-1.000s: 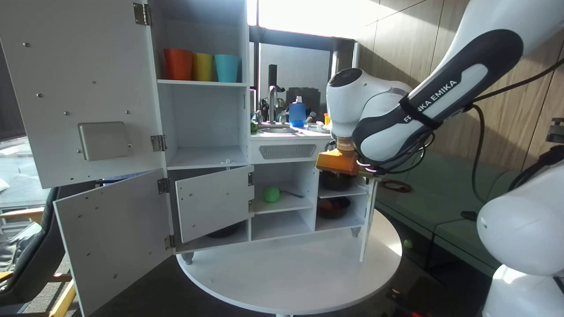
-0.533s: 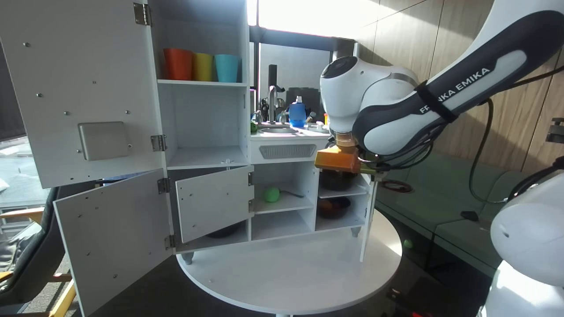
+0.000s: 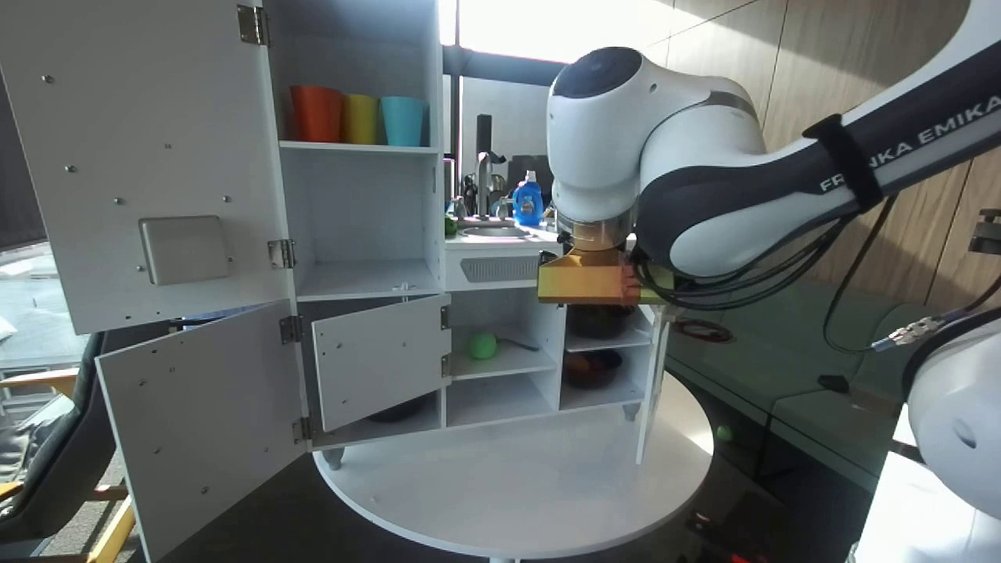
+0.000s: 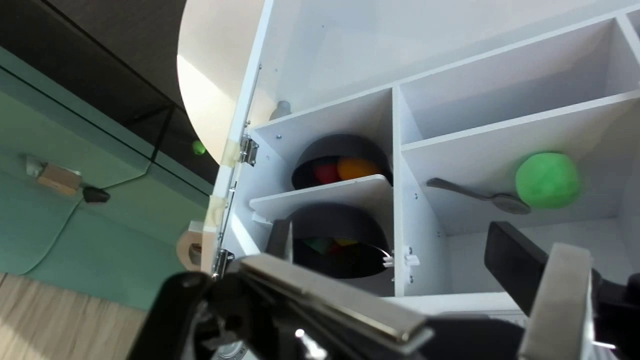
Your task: Open all the kitchen cabinet doors, beginning with the left upper and ending with the right lower door
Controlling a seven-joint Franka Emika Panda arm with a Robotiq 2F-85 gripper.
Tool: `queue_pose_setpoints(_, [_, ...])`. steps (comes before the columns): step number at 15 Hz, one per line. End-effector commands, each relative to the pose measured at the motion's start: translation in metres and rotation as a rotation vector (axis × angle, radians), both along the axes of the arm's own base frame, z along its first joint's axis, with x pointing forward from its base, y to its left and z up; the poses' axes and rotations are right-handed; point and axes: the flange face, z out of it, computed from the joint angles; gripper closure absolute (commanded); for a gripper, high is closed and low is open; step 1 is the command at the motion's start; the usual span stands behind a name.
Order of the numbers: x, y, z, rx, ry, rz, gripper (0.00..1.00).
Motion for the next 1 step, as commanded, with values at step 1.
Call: queue_pose_setpoints(1, [-0.0122,0.0213,0.0207,-0.047,-0.032,0.187,0.0])
